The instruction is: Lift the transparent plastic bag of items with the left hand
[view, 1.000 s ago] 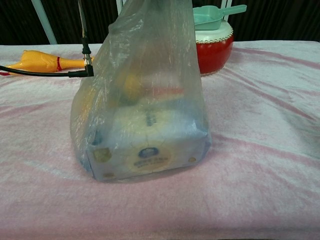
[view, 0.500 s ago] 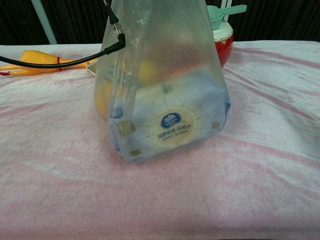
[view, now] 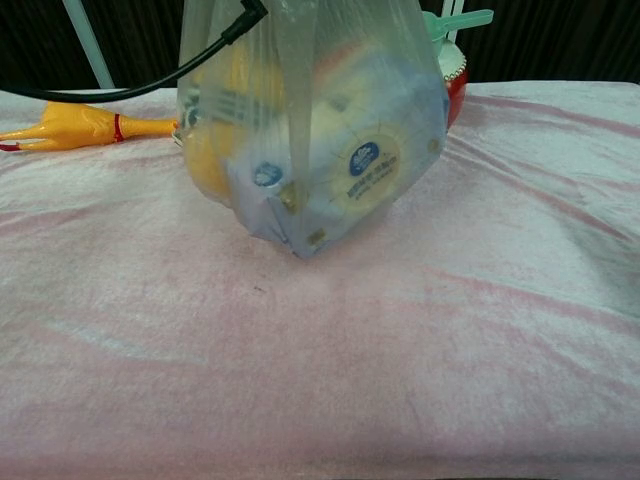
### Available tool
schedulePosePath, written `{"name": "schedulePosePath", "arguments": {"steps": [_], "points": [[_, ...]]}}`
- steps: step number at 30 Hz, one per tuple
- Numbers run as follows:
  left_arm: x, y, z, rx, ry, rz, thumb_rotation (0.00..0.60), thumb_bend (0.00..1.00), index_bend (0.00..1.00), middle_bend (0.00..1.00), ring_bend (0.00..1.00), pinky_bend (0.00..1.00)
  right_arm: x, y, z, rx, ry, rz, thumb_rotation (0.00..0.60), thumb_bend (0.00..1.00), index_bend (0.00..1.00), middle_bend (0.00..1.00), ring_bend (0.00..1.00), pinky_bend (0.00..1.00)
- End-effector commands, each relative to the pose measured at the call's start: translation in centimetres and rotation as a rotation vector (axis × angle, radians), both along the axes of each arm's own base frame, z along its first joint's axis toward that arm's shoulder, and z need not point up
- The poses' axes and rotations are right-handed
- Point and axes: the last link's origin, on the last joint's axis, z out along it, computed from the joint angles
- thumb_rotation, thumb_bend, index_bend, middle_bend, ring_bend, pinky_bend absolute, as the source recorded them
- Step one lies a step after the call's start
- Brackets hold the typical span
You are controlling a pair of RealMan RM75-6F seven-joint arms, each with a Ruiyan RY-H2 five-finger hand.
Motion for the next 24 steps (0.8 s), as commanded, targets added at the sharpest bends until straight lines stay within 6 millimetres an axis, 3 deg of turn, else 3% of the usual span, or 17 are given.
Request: {"name": "schedulePosePath", "arguments": {"steps": [1, 24], "points": [[0.6, -0.2, 0.5, 0.010, 0.003, -0.019, 0.600, 0.14, 0.89, 1.00, 0.99, 0.92, 0.0, 0.0, 0.0, 0.001, 0.000, -0.001, 0.600, 0.22, 0.00, 0.00, 0.00, 0.18], [5.4, -1.9, 5.0, 0.138, 0.056, -0.146, 0.600, 0.13, 0.89, 1.00, 0.99, 0.92, 0.1, 0.1, 0.0, 0.001, 0.001, 0.000, 0.600, 0.22, 0.00, 0.00, 0.00, 0.18]]}}
